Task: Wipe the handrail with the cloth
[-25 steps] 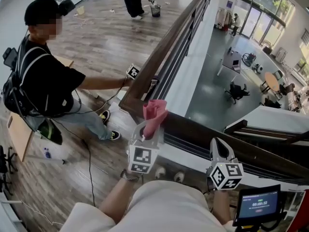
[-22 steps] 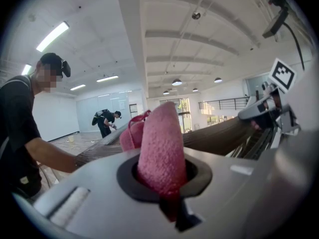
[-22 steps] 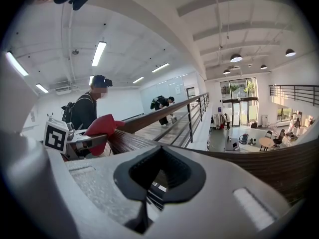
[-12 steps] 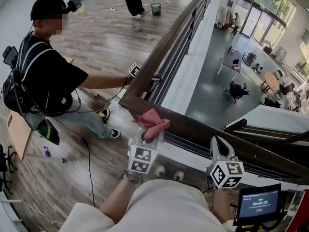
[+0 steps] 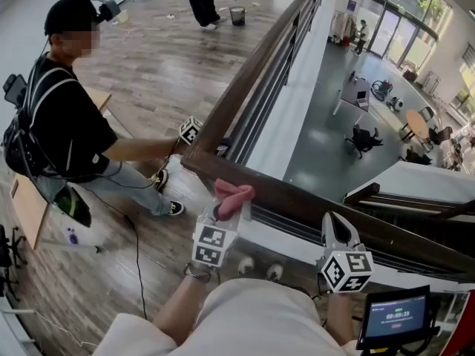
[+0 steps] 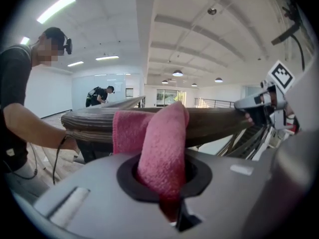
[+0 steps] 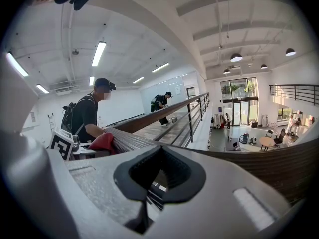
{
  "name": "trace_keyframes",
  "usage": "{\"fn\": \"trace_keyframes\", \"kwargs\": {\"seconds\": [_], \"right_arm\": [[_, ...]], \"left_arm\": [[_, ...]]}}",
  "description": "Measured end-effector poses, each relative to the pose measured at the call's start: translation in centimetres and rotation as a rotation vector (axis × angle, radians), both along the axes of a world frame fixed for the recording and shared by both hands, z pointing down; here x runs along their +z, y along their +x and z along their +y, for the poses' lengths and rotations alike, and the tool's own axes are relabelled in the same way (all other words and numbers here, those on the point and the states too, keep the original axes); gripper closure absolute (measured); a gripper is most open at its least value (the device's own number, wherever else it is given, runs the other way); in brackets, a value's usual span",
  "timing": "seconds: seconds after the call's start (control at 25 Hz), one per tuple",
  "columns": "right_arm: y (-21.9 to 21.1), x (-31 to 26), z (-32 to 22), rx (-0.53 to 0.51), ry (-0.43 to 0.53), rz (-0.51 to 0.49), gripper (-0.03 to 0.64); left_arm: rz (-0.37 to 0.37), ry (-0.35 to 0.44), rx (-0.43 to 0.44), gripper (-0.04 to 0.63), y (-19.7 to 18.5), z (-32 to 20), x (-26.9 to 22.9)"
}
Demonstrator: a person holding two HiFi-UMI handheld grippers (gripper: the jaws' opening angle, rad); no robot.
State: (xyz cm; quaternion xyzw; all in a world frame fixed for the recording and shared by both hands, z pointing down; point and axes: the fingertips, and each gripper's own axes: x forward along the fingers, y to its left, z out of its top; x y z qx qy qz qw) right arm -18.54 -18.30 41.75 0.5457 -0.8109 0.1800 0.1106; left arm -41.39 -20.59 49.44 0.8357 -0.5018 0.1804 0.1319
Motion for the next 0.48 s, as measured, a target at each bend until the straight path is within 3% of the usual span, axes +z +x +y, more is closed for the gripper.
{"fn": "trace_keyframes", "kwargs": {"seconds": [0.48], "right_arm": [[-0.10,-0.02,-0.04,-0.005,0.001,-0.003,0.614]], "left_arm": [[-0.009,-0.005,0.009,0.557,-0.10,-0.56,-0.32]]}}
